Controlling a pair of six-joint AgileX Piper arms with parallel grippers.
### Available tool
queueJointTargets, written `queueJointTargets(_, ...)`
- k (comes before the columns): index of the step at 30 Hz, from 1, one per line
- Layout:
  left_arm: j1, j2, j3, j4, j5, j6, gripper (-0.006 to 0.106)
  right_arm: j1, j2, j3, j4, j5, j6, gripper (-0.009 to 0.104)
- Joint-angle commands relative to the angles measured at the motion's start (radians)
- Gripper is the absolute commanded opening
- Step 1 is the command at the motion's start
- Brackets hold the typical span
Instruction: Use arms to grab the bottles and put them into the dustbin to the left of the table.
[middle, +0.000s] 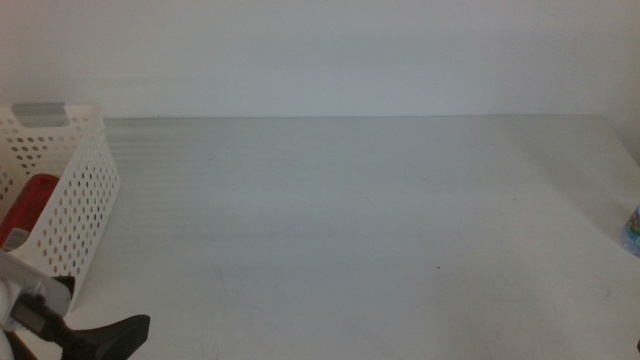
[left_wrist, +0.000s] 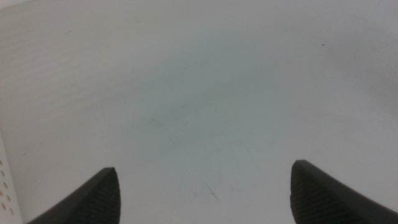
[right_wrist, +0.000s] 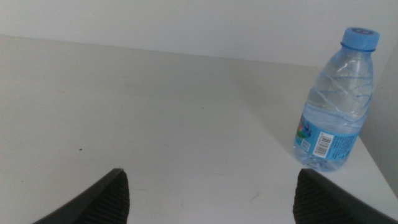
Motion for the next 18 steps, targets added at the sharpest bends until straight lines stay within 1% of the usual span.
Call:
queueJointTargets(1,-0.004,0.003,-0.03,-0.003,-0.066,-0.011,0.09,-0.005,-0.027,-0.012,0.014,-0.067,-0.013,0.077)
queueJointTargets(4,-0.004,0.003,-0.03,-0.002,-0.067,-0.011,0.09,-0.005,-0.005,-0.065,0.047,-0.037,-0.013,0.077)
queueJointTargets(8,-0.004,0.003,-0.03,0.0,-0.067,-0.011,0.09,-0.005,0.077,-0.205,0.048,0.036,-0.013,0.077)
queueJointTargets(12,-0.004,0.003,-0.03,0.0,-0.067,-0.011,0.09,-0.005,0.175,-0.331,0.038,0.056,-0.013,0.077)
queueJointTargets(16,-0.004,0.003,-0.03,0.0,-0.067,-0.011,0.09,-0.005,0.252,-0.4,-0.002,0.051,-0.013,0.077)
queueJointTargets(18,-0.004,0.003,-0.03,0.0,-0.067,-0.011,0.09,-0.005,0.276,-0.404,-0.022,0.004,-0.013,0.077)
